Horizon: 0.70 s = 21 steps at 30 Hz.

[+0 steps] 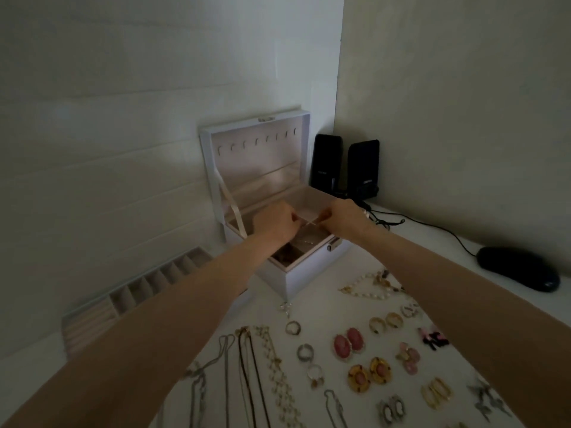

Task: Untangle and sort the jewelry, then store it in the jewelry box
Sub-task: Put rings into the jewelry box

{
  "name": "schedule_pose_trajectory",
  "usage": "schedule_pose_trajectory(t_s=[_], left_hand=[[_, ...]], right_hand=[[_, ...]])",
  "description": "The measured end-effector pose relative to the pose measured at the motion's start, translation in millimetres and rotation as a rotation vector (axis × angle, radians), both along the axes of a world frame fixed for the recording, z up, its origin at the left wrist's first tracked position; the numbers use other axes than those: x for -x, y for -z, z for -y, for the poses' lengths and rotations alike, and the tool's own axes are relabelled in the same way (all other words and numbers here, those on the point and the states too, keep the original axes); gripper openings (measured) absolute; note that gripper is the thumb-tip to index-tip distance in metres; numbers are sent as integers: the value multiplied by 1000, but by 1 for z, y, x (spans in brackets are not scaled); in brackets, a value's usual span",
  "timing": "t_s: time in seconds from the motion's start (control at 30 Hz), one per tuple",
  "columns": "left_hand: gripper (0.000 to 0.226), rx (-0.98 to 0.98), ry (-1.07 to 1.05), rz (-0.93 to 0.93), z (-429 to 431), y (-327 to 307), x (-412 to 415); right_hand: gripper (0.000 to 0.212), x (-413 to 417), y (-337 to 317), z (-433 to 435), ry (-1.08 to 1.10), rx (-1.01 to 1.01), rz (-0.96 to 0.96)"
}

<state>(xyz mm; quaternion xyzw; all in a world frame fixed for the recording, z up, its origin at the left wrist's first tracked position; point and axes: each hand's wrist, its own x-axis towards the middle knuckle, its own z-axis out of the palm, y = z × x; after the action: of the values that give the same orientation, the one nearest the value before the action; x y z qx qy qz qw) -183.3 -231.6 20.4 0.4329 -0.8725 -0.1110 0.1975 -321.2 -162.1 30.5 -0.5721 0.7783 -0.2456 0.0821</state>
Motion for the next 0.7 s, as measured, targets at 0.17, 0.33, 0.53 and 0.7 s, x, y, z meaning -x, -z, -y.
schedule_pose_trajectory(t_s=[0.17,0.33,0.53,0.7], left_hand=[[14,131,65,-85,-24,-17,-6],[14,128,399,-43,-73,-25,-13],[21,67,590,284,-99,-2,-3],[31,12,499,328,-110,11,-3]], right_hand=[[20,2,-23,-19,-23,34,-57],[14,8,-38,-59,-33,132,-30],[11,8,-23,-83,-128,-14,-145],[8,2,-6,-100,-122,-21,-150]])
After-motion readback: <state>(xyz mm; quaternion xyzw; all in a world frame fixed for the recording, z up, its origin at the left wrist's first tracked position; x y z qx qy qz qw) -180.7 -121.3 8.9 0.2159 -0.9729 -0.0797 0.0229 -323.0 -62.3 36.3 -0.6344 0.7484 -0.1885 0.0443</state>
